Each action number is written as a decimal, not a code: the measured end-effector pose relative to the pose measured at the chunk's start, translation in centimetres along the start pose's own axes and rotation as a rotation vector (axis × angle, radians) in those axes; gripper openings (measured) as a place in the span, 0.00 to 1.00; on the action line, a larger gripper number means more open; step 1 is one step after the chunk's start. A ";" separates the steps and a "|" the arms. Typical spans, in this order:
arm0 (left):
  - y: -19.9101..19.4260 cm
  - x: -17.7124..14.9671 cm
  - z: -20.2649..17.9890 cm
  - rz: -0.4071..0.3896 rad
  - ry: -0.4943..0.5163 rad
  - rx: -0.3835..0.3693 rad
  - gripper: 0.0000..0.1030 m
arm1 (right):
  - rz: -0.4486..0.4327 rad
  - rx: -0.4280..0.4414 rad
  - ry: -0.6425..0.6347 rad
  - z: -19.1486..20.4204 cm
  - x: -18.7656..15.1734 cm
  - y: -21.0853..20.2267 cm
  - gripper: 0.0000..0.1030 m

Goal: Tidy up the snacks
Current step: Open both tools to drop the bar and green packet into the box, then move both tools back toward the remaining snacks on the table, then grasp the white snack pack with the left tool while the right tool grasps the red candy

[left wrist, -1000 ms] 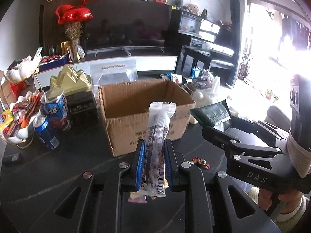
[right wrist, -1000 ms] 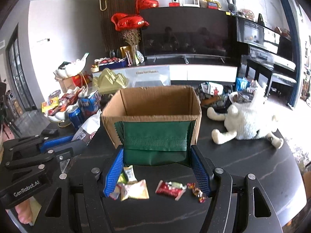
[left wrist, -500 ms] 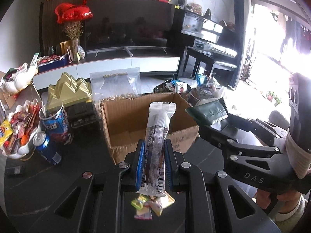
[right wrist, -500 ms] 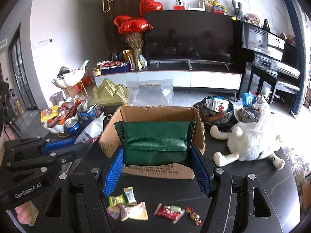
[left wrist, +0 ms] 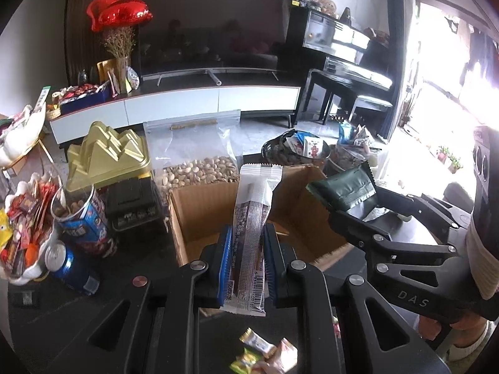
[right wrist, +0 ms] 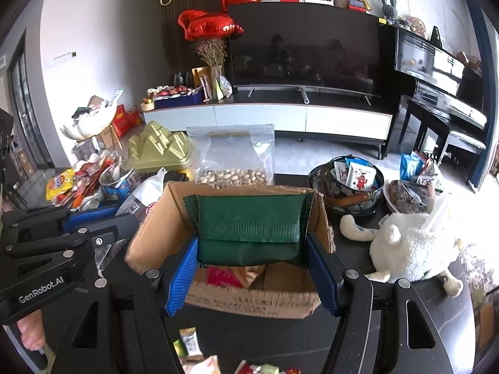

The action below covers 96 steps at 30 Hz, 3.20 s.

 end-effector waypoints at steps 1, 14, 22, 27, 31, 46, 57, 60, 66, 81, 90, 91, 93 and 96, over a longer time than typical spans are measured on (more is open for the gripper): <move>0.6 0.2 0.1 0.002 0.004 0.002 0.20 | 0.001 0.002 0.002 -0.1 0.1 0.4 0.65; 2.3 0.0 1.1 -0.009 0.012 0.096 0.50 | 0.027 -0.013 0.037 -1.5 -0.5 3.9 0.84; -1.3 -1.6 0.2 -0.051 0.029 0.117 0.58 | 0.018 -0.016 0.017 -0.8 -2.2 1.5 0.84; -3.7 -2.9 -0.7 -0.075 0.038 0.112 0.61 | -0.019 -0.014 0.011 -0.2 -3.1 -1.3 0.84; -5.2 -4.1 -1.5 -0.091 0.047 0.097 0.61 | -0.038 -0.009 -0.002 0.4 -4.1 -3.2 0.84; -8.4 -9.1 -5.0 -0.119 0.098 0.076 0.61 | -0.064 -0.002 0.010 0.3 -9.1 -7.5 0.84; -7.8 -13.3 -5.9 -0.096 0.089 0.059 0.61 | -0.044 -0.011 0.001 0.2 -13.7 -7.7 0.84; -7.2 -14.4 -5.9 -0.083 0.075 0.051 0.61 | -0.035 -0.005 -0.001 0.2 -14.9 -7.5 0.84; -5.5 -16.7 -5.9 -0.036 0.028 0.020 0.61 | -0.031 0.003 0.009 0.0 -16.6 -6.6 0.84; -0.7 -20.5 -5.6 0.076 -0.003 -0.020 0.60 | 0.064 0.041 0.037 -0.5 -20.4 -2.4 0.83; 1.9 -21.7 -5.0 0.121 -0.028 -0.047 0.60 | 0.119 0.053 0.062 -1.1 -21.5 -0.2 0.83; 2.2 -21.8 -4.9 0.123 -0.033 -0.050 0.60 | 0.124 0.054 0.062 -1.1 -21.6 0.0 0.83; 2.5 -21.8 -4.8 0.130 -0.043 -0.057 0.58 | 0.131 0.053 0.064 -1.2 -21.8 0.3 0.83; 3.1 -21.9 -4.7 0.138 -0.058 -0.068 0.56 | 0.143 0.052 0.070 -1.3 -21.9 1.0 0.82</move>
Point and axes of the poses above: each gripper's, at about its wrist camera, not at the fingertips, and y roughly the way its jaws point, z to its left, x to its top, the point moved 4 cm from there along y, roughly the way its jaws point, and after that the axes turned 1 degree about x, right-handed, at the moved point
